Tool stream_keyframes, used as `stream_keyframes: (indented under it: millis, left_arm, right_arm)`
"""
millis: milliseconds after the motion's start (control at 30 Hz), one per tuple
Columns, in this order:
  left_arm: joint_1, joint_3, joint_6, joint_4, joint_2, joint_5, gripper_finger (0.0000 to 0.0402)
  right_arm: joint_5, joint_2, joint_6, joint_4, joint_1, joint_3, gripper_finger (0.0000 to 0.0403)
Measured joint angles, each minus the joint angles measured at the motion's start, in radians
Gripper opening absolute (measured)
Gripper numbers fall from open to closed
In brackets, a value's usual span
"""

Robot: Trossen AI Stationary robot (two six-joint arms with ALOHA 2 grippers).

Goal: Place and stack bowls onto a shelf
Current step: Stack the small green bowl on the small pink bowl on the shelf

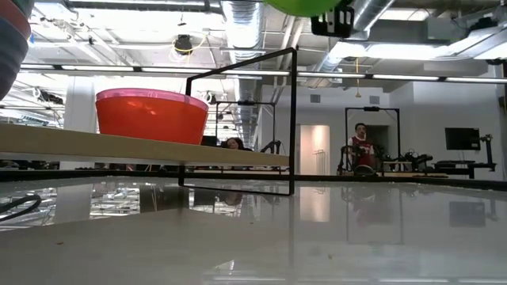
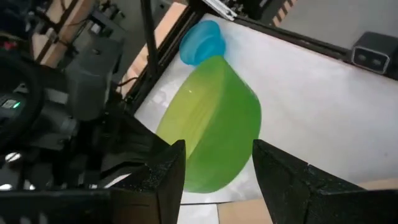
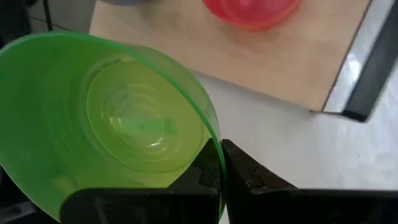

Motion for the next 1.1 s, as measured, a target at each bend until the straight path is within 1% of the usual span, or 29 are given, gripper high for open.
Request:
stream_keyframes:
  millis: [133, 233, 333, 467, 533, 600, 667, 733, 800, 833, 867, 933, 1033, 1100]
  left_arm:
    - [0.001, 0.000, 0.102, -0.015, 0.000, 0.072, 0.0172]
    - [0.001, 0.000, 0.161, -0.012, 0.000, 0.105, 0.0172]
    - [0.009, 0.000, 0.180, -0.006, 0.001, 0.110, 0.0172]
    - [0.024, 0.000, 0.180, -0.007, 0.007, 0.144, 0.0172]
    - [0.023, -0.001, 0.160, -0.002, 0.009, 0.155, 0.0172]
    - [0.022, -0.001, 0.127, 0.013, 0.009, 0.178, 0.0172]
    - [0.021, -0.001, 0.036, 0.012, 0.008, 0.184, 0.0172]
    - [0.019, -0.001, -0.094, 0.008, 0.008, 0.182, 0.0172]
    - [0.015, -0.001, -0.215, 0.002, 0.008, 0.144, 0.0172]
    - [0.011, -0.001, -0.261, -0.007, 0.008, 0.114, 0.0172]
    - [0.007, -0.001, -0.286, -0.021, 0.008, 0.086, 0.0172]
    - [-0.001, -0.001, -0.288, -0.054, 0.008, 0.025, 0.0172]
    - [-0.008, -0.001, -0.238, -0.090, 0.008, -0.058, 0.0172]
    - [-0.009, -0.001, -0.202, -0.120, 0.008, -0.116, 0.0172]
  right_arm:
    - [-0.033, 0.001, -0.012, -0.010, 0.000, -0.001, 0.0023]
    - [-0.063, -0.001, -0.022, -0.006, 0.001, -0.001, 0.0023]
    - [-0.070, 0.017, -0.027, -0.002, 0.009, -0.001, 0.0023]
    - [-0.086, 0.020, -0.028, -0.006, 0.008, -0.002, 0.0023]
    - [-0.074, 0.018, -0.028, -0.003, 0.008, -0.001, 0.0023]
    - [-0.017, 0.020, -0.011, -0.007, 0.008, -0.001, 0.0023]
    - [0.035, 0.021, 0.022, -0.005, 0.008, -0.001, 0.0023]
    - [0.093, 0.020, 0.046, 0.008, 0.007, -0.001, 0.0023]
    - [0.187, 0.020, 0.112, 0.013, 0.008, -0.001, 0.0023]
    - [0.223, 0.020, 0.148, 0.015, 0.008, -0.001, 0.0023]
    - [0.236, 0.020, 0.167, 0.025, 0.008, -0.001, 0.0023]
    - [0.251, 0.020, 0.191, 0.042, 0.001, -0.001, 0.0023]
    - [0.259, 0.020, 0.233, 0.055, -0.017, -0.001, 0.0023]
    - [0.292, 0.020, 0.257, 0.071, -0.029, -0.001, 0.0023]
